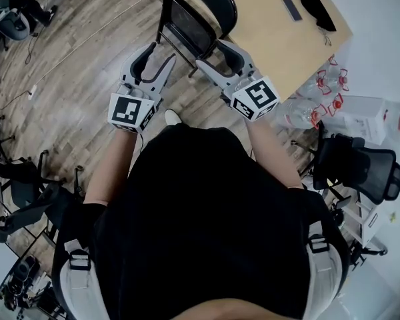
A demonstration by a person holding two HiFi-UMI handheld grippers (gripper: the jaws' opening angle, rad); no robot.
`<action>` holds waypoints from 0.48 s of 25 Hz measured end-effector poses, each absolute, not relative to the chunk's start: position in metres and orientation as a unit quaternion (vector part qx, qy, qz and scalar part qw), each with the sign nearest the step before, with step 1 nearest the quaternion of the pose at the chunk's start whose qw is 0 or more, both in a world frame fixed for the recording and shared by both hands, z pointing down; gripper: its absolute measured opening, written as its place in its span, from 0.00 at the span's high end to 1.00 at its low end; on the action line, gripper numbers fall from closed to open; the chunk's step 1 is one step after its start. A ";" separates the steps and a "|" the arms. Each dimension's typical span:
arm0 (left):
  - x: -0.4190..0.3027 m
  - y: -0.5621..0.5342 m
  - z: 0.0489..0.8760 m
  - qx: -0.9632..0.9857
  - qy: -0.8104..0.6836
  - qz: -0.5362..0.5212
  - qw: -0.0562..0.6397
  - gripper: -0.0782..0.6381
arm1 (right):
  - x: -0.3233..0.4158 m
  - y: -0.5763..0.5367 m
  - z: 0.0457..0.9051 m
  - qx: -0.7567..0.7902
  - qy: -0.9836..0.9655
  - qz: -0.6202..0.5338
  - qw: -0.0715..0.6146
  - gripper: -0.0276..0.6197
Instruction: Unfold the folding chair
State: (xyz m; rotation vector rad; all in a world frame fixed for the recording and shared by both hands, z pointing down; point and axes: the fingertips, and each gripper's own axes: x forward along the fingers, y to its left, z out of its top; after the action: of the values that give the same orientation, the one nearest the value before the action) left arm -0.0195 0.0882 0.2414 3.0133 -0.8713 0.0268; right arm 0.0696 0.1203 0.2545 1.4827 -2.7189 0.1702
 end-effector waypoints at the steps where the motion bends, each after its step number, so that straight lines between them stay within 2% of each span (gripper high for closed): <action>1: -0.021 0.080 0.243 0.962 -0.275 0.011 0.003 0.60 | 0.069 0.113 0.256 0.481 -0.874 0.057 0.021 0.55; 7: -0.016 0.042 0.253 0.963 -0.268 0.012 0.020 0.61 | 0.079 0.079 0.269 0.496 -0.865 0.072 0.034 0.55; 12: 0.011 0.008 0.266 0.961 -0.275 0.025 0.026 0.61 | 0.117 0.040 0.282 0.501 -0.860 0.084 0.038 0.55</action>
State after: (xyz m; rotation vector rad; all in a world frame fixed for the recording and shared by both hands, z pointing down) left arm 0.0114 0.0085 0.2660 2.9688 -0.8490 0.0762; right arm 0.1172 0.0401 0.2820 1.5372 -2.6397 0.2592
